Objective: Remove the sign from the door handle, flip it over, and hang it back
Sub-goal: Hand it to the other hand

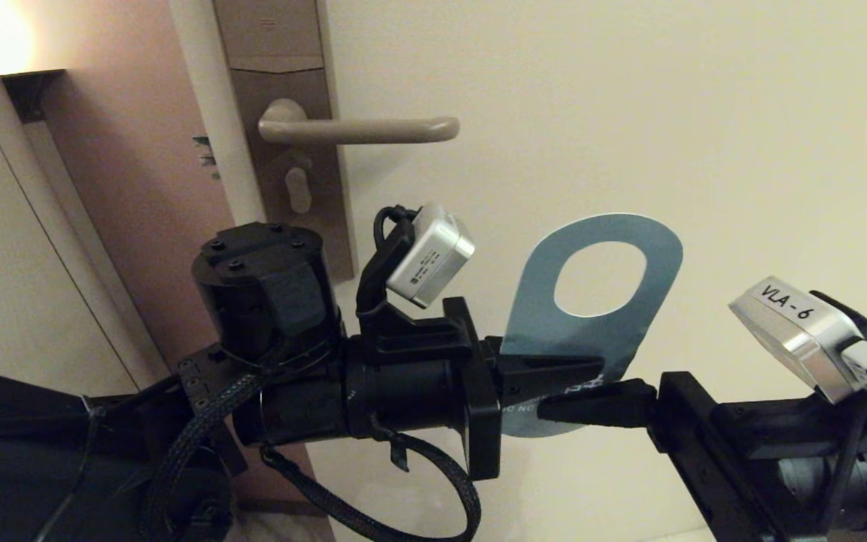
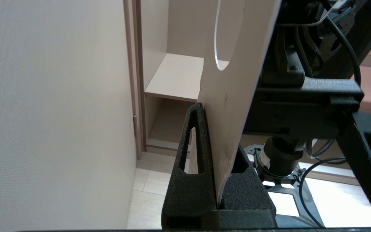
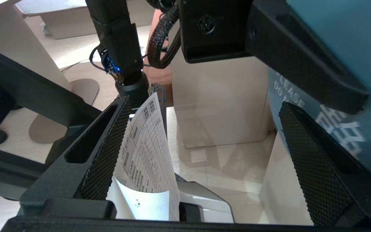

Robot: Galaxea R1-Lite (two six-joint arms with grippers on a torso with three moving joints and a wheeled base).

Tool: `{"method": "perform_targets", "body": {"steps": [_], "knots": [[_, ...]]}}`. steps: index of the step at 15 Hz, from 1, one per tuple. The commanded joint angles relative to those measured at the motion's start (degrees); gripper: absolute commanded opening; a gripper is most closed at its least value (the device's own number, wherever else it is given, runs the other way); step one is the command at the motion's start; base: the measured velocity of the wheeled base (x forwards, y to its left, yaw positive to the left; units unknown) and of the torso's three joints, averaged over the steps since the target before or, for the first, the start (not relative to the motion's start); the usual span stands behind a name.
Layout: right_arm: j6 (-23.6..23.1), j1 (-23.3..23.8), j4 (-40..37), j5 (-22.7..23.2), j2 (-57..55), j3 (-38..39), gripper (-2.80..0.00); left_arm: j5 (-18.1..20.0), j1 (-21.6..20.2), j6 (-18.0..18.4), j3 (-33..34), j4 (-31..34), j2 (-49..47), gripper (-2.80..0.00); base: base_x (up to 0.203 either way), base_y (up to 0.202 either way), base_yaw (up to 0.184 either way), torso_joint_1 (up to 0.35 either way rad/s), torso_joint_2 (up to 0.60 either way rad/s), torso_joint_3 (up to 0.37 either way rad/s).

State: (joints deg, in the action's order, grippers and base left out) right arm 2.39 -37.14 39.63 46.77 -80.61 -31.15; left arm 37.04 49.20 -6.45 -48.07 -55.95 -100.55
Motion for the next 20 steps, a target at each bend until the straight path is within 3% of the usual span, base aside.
{"method": "perform_targets", "body": {"steps": [1, 12, 20], "knots": [[-0.02, -0.21, 0.27, 0.25, -1.54, -0.03, 0.00, 0.23, 0.02, -0.06, 0.18, -0.30, 0.00, -2.80, 0.000, 0.000, 0.000, 0.000, 0.00, 0.000], [-0.10, -0.10, 3.00, 0.16, -0.71, 10.25, 0.00, -0.03, -0.42, -0.14, -0.01, -0.39, 0.43, -2.80, 0.000, 0.000, 0.000, 0.000, 0.00, 0.000], [-0.10, 2.94, 10.69, -0.30, -8.01, 7.47, 0.00, -0.03, -0.33, -1.37, 0.11, -2.23, 0.44, -2.80, 0.000, 0.000, 0.000, 0.000, 0.00, 0.000]]}}
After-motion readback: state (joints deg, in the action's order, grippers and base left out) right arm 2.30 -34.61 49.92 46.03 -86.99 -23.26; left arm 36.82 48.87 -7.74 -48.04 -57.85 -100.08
